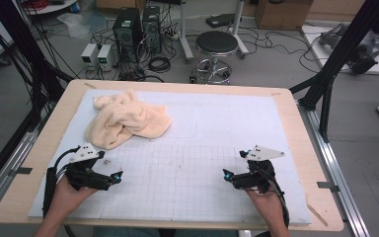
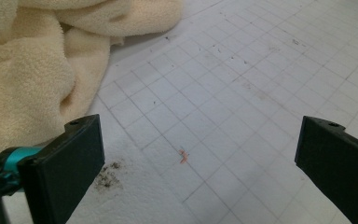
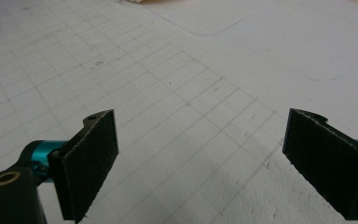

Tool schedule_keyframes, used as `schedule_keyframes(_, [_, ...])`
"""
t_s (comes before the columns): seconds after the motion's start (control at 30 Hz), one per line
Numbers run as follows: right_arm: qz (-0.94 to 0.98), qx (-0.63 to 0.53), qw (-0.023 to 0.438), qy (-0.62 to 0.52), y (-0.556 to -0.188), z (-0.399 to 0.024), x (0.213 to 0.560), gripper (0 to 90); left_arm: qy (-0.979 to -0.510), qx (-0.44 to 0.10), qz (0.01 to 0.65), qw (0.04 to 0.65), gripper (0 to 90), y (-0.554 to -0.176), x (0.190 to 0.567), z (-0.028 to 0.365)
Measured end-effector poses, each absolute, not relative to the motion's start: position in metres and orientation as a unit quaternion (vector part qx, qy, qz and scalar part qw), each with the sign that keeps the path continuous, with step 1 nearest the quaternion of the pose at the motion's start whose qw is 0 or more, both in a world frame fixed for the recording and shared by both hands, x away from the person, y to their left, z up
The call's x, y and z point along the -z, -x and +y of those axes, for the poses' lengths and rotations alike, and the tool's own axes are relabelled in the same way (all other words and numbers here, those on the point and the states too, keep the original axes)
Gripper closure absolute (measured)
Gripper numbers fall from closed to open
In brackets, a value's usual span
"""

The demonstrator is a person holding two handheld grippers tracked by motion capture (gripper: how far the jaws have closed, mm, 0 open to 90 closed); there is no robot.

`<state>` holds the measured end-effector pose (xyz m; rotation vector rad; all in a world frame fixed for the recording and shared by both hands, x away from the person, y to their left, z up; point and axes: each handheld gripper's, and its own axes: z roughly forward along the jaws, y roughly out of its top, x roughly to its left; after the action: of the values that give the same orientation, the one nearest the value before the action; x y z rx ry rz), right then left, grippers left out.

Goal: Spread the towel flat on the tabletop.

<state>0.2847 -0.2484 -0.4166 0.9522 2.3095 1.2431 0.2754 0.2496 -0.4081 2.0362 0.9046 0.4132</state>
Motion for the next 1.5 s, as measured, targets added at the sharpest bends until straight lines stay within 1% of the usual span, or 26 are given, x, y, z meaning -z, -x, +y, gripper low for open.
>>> schedule_keyframes(0.7, [0.809,-0.447,0.179,-0.336,-0.285,-0.249,0.414,9.5,-0.816,-0.161,0.356,0.426,1.8,-0.273,0.407,0.25])
schedule_keyframes(1.0, [0.81,-0.449,0.179,-0.331,-0.28,-0.245,0.412,9.5,-0.814,-0.157,0.35,0.436,1.8,-0.268,0.403,0.251])
schedule_keyframes(1.03, [0.811,-0.451,0.178,-0.327,-0.281,-0.245,0.412,9.5,-0.808,-0.155,0.352,0.447,1.8,-0.267,0.4,0.251])
schedule_keyframes(1.13, [0.813,-0.449,0.176,-0.326,-0.281,-0.245,0.412,9.5,-0.803,-0.155,0.353,0.454,1.8,-0.268,0.396,0.253])
schedule_keyframes(1.5, [0.812,-0.458,0.167,-0.32,-0.282,-0.245,0.411,9.5,-0.792,-0.159,0.358,0.468,1.9,-0.293,0.37,0.263])
